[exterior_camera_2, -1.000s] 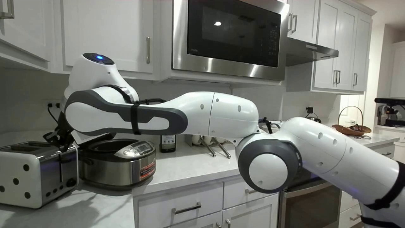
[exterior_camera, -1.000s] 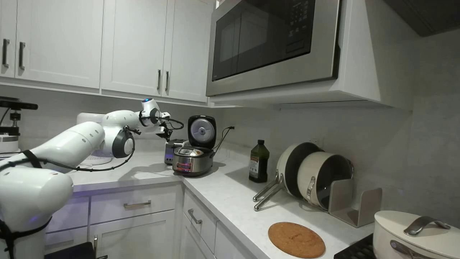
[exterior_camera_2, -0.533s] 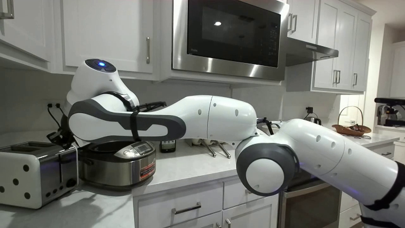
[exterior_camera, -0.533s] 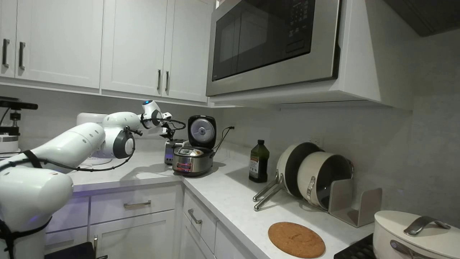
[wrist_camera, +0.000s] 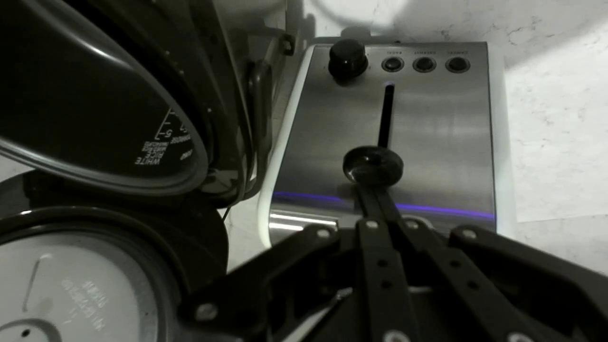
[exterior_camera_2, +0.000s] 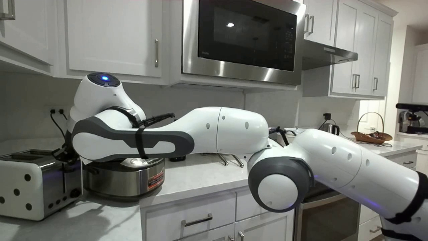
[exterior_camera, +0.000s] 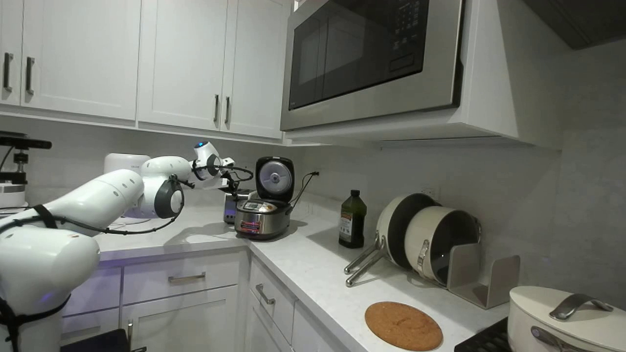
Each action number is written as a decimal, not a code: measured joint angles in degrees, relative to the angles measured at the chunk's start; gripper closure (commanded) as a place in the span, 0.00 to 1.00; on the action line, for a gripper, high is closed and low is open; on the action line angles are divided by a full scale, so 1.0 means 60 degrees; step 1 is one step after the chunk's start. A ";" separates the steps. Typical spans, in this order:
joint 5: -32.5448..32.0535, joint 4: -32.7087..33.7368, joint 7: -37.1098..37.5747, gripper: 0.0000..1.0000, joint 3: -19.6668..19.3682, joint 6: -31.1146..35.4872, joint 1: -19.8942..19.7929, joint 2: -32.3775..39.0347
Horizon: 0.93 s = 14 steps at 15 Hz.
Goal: Push down the lever on the toaster
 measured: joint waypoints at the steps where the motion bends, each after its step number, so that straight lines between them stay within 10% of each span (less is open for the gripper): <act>1: 0.0000 -0.0067 0.0002 1.00 0.0000 0.0022 0.0006 0.0001; 14: 0.0001 -0.0005 0.0011 1.00 -0.0001 0.0048 0.0030 0.0157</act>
